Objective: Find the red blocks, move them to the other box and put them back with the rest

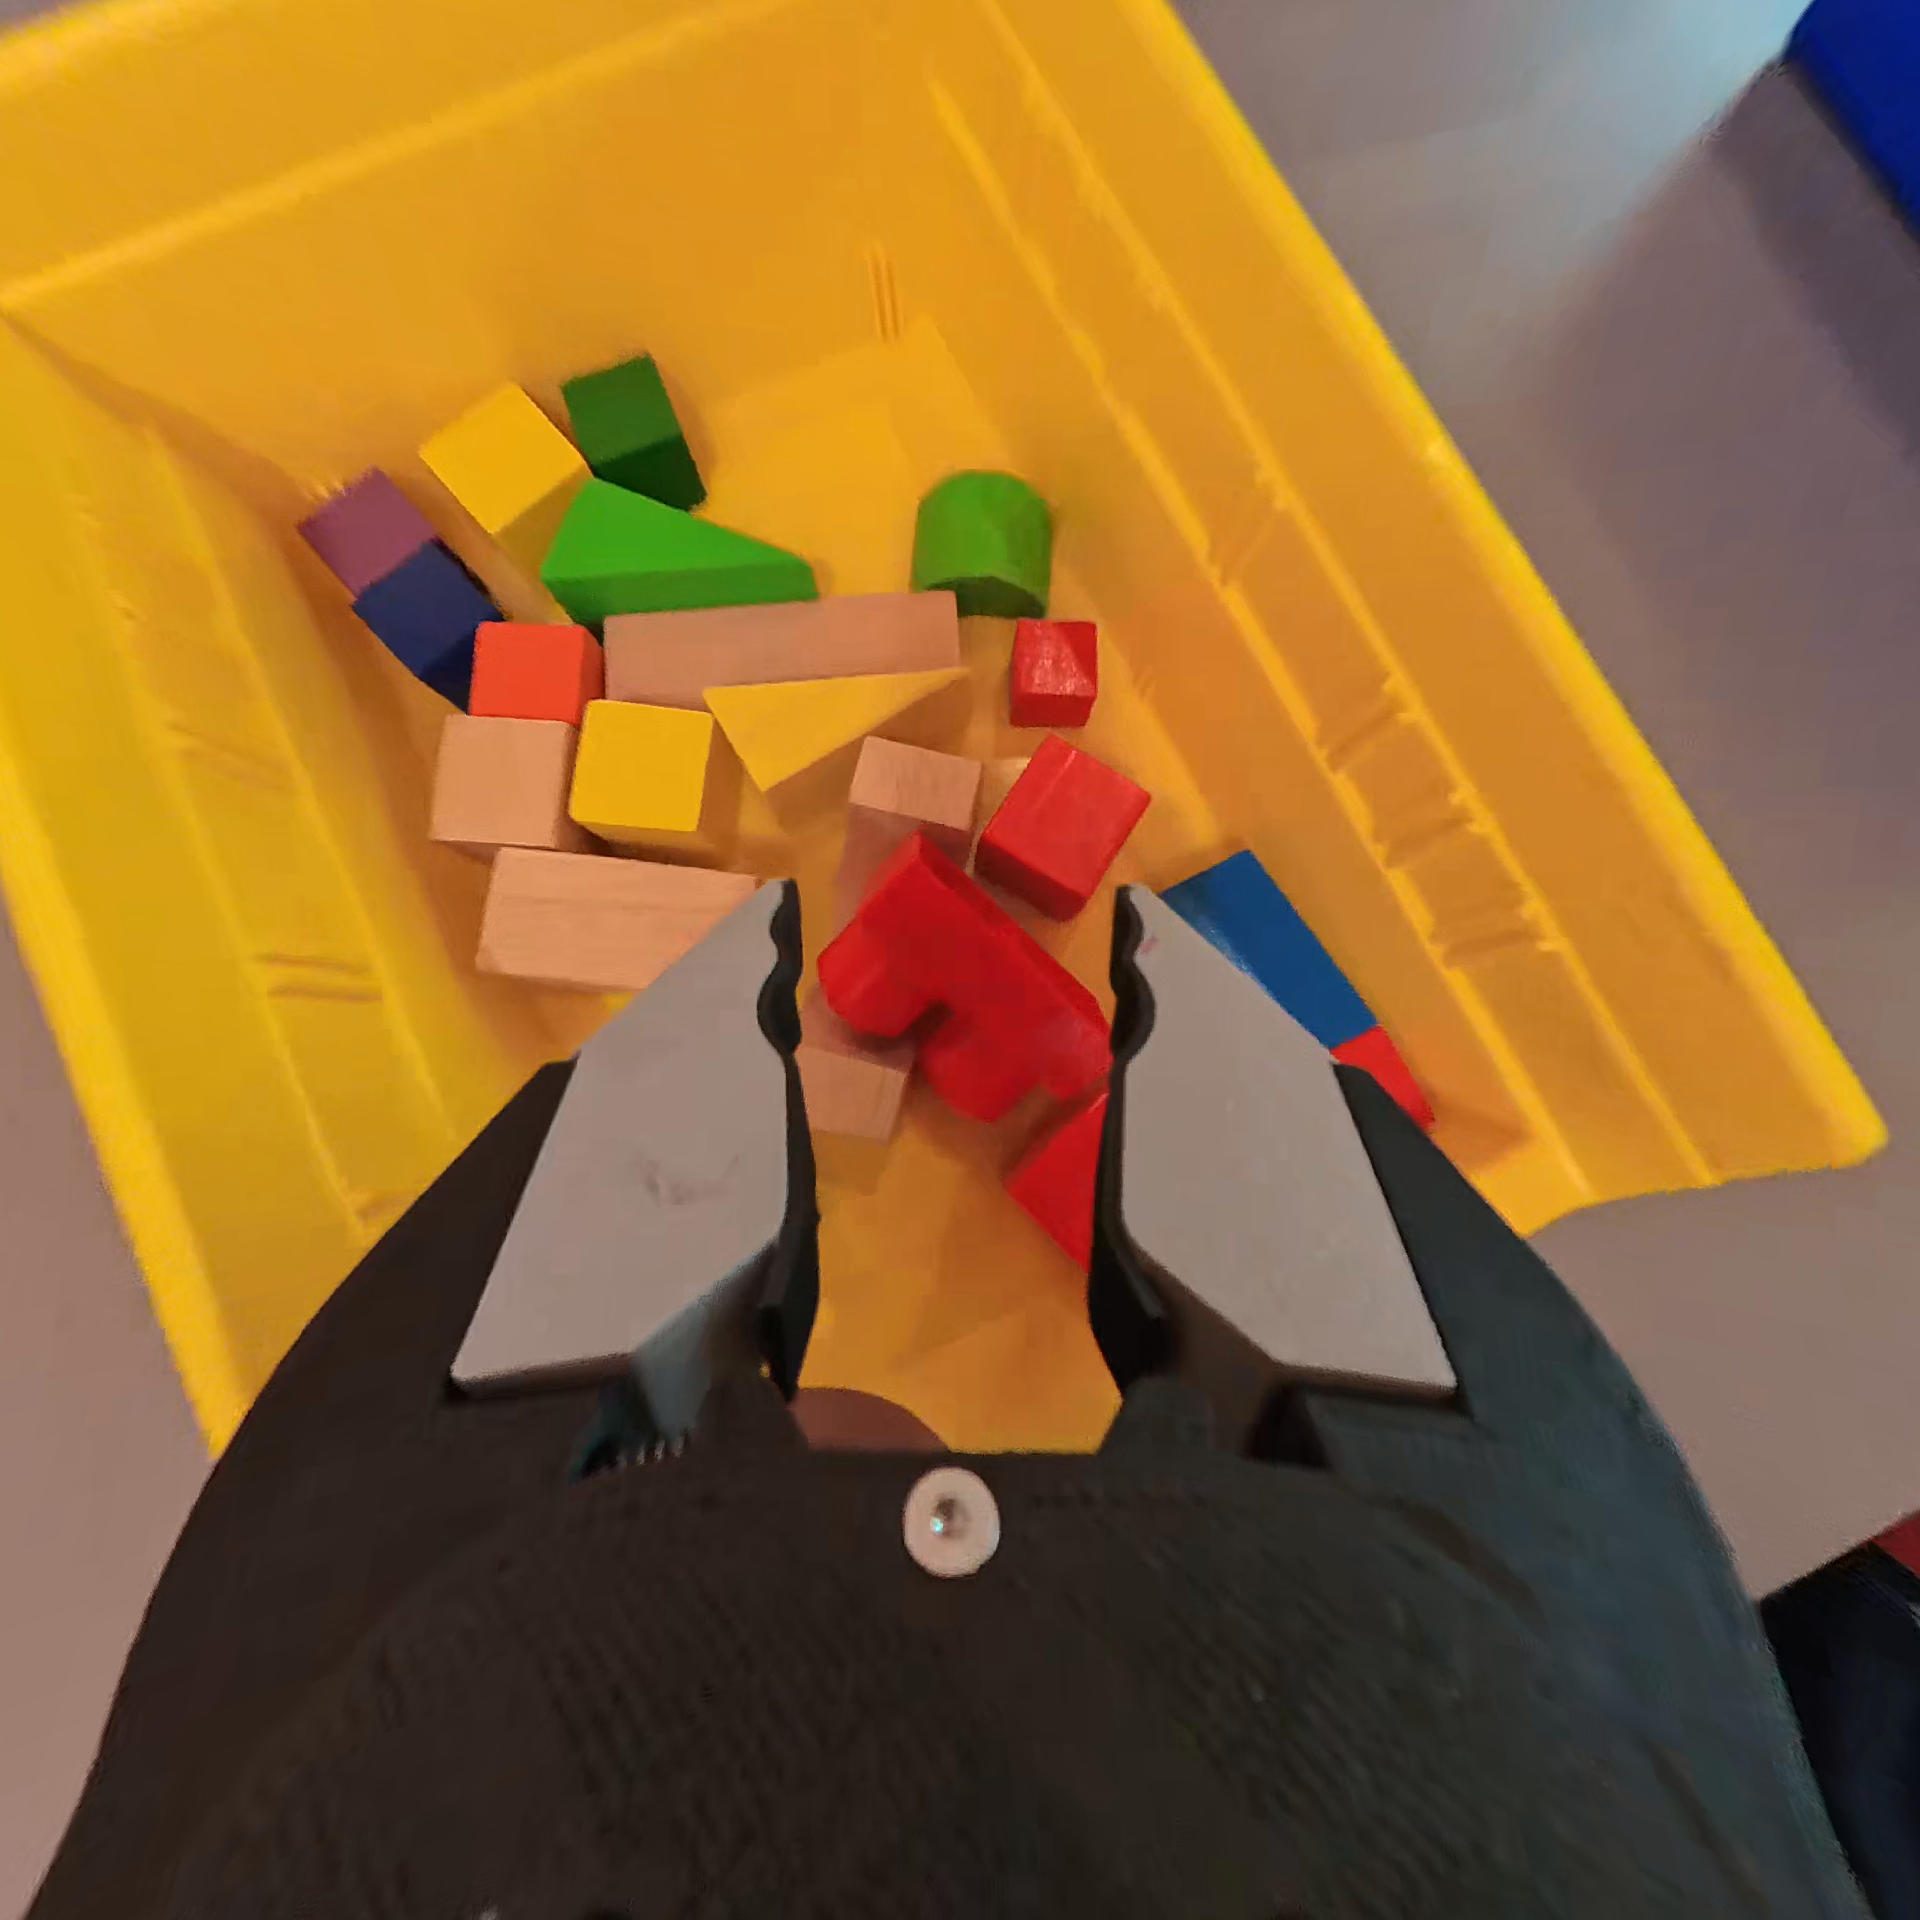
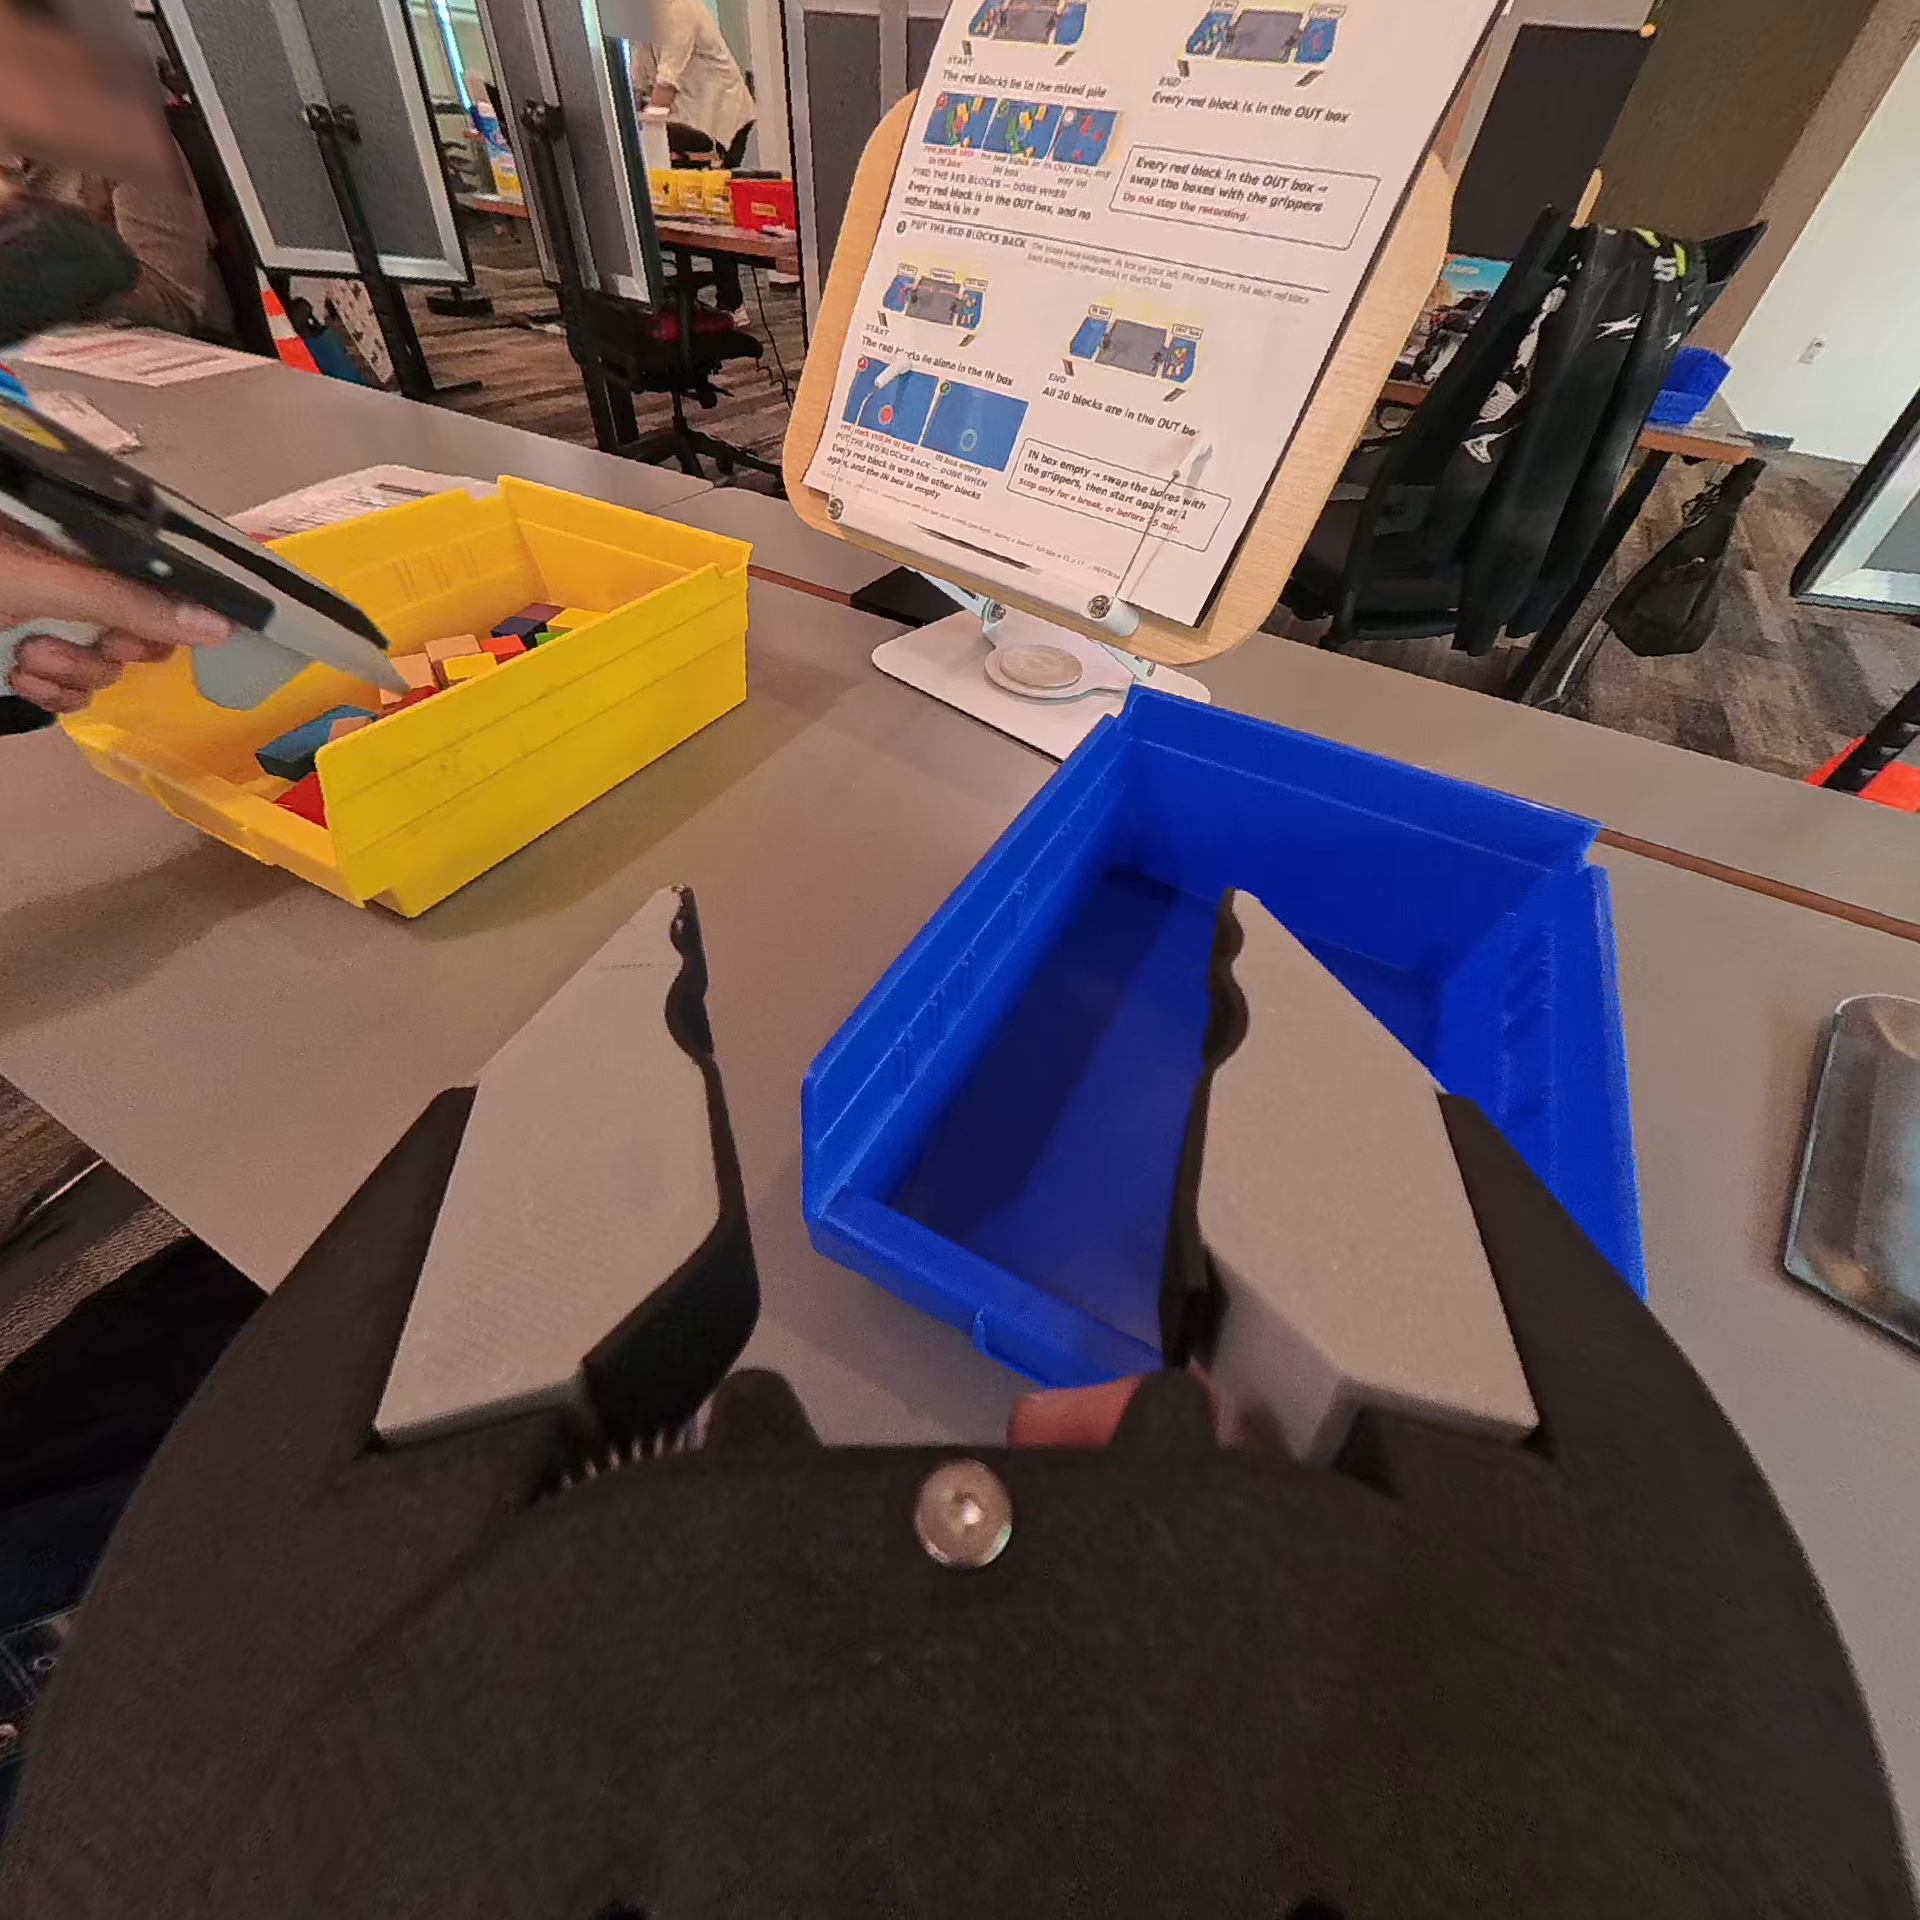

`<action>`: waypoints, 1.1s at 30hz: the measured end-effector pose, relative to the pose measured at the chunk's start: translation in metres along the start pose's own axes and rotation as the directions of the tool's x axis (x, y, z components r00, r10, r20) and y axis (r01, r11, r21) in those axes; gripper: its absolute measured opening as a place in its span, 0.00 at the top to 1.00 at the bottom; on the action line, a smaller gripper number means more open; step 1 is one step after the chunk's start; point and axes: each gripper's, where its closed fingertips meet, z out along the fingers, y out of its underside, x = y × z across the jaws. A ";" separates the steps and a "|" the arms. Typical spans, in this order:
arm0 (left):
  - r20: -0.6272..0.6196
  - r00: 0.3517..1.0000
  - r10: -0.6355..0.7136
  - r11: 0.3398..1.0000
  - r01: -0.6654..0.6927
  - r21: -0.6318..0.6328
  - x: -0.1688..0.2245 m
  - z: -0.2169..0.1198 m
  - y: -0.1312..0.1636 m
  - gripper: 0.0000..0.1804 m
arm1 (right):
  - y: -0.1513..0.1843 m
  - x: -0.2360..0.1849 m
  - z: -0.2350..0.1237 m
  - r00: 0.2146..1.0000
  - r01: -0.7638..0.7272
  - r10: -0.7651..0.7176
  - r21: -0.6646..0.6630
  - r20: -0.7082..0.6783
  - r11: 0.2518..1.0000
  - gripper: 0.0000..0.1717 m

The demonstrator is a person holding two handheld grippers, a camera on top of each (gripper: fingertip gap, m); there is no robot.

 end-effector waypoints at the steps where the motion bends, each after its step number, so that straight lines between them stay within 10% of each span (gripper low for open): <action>1: 0.021 1.000 0.014 0.999 -0.013 -0.041 -0.001 0.008 0.004 0.67 | 0.000 0.001 -0.001 1.000 0.000 0.000 -0.002 -0.004 1.000 0.45; 8: 0.129 0.976 0.178 0.976 -0.158 -0.147 -0.008 0.029 0.022 0.79 | -0.003 0.004 -0.010 1.000 0.016 -0.015 0.012 -0.022 1.000 0.47; 16: 0.356 0.880 0.313 0.848 -0.428 0.312 0.023 -0.053 -0.032 0.79 | 0.005 -0.018 0.006 0.997 -0.013 0.015 -0.017 0.079 1.000 0.50; 22: -0.031 0.970 0.242 0.628 -0.132 0.767 0.112 -0.145 -0.053 0.79 | 0.013 -0.114 0.031 0.902 -0.055 0.072 -0.054 0.426 0.997 0.50; 28: -0.278 0.887 0.368 0.596 0.004 0.803 0.187 -0.167 -0.042 0.79 | 0.001 -0.203 0.045 0.707 -0.105 0.127 -0.074 0.695 0.992 0.49; 33: -0.365 0.745 0.559 0.379 0.162 0.911 0.222 -0.222 -0.034 0.79 | 0.002 -0.233 0.036 0.462 -0.191 0.269 -0.201 0.845 0.961 0.57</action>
